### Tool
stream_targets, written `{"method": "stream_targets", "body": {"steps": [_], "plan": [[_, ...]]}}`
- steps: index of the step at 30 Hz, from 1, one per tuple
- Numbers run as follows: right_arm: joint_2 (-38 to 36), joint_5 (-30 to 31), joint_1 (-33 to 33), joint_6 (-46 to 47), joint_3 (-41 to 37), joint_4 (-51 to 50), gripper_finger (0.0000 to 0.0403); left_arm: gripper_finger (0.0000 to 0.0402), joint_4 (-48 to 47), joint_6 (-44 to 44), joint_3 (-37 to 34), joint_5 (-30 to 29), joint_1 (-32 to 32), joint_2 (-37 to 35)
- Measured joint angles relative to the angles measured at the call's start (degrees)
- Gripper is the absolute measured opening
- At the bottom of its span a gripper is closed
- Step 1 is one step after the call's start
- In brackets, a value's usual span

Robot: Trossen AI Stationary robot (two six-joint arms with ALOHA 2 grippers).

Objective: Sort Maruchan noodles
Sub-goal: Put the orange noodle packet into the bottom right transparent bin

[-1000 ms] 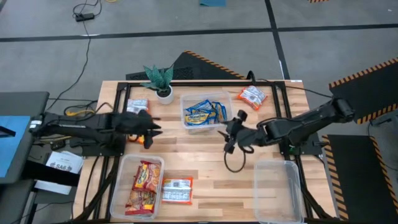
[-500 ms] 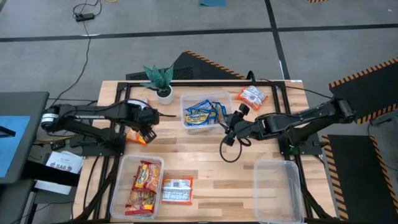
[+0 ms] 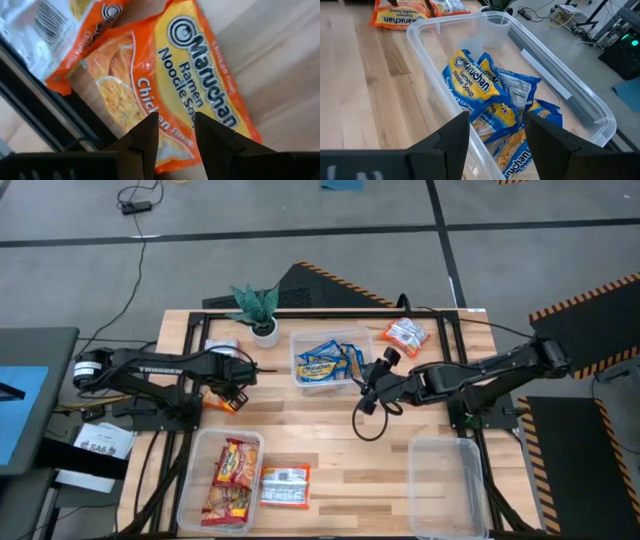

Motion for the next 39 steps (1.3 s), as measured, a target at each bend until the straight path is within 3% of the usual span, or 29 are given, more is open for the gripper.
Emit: {"method": "stream_targets", "body": {"steps": [6,18,25,39], "plan": [[0.0,0.0,0.0,0.1,0.0,0.0,0.021,0.0114,5.0,-2.4,-4.5,-0.1,1.0,0.0],[0.0,0.0,0.0,0.1,0.0,0.0,0.021,0.0114,5.9,-6.0,-6.1,-7.4,1.1,0.0],[0.0,0.0,0.0,0.1,0.0,0.0,0.021,0.0117,7.4,-6.4,-6.4,-6.0,1.1,0.5],[0.0,-0.1,0.0,1.1,0.0,-0.1,0.021,0.0108,9.4,-4.2,-6.2,-7.4,0.8,8.9]]}}
